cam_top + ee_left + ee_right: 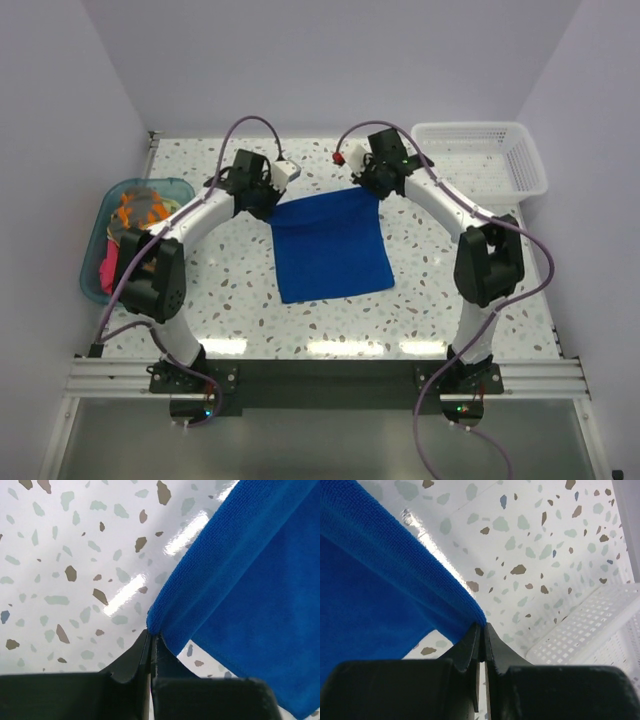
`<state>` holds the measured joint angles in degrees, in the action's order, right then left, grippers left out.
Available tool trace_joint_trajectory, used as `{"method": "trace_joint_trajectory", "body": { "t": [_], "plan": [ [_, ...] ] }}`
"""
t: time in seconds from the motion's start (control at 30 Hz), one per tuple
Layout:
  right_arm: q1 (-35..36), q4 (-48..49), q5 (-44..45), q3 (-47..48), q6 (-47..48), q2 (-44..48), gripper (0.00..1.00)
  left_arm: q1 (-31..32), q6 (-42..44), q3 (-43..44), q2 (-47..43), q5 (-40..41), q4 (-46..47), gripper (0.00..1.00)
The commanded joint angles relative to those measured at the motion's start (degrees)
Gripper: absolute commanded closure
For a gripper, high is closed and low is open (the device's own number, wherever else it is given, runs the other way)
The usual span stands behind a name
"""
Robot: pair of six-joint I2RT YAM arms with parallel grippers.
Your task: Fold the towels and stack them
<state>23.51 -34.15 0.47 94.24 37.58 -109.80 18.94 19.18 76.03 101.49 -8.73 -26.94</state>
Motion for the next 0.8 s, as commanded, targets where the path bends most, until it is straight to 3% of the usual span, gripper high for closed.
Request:
{"method": "trace_joint_trajectory", "body": {
  "t": [0.0,0.5,0.77],
  "plan": [
    [-0.22,1.63,0.5,-2.91,1.44,6.69,1.0,1.36,-4.32,-3.25,-5.51,1.26,2.33,1.0],
    [2.77,0.49,0.4,-20.3,-11.82,16.54,1.0,6.9,-18.73,-18.19,-15.62,3.19,4.7,1.0],
    [4.18,3.13,2.6,-27.0,-16.4,19.09,1.0,6.81,-23.39,-21.71,-16.33,-1.28,5.58,1.0]
  ]
}}
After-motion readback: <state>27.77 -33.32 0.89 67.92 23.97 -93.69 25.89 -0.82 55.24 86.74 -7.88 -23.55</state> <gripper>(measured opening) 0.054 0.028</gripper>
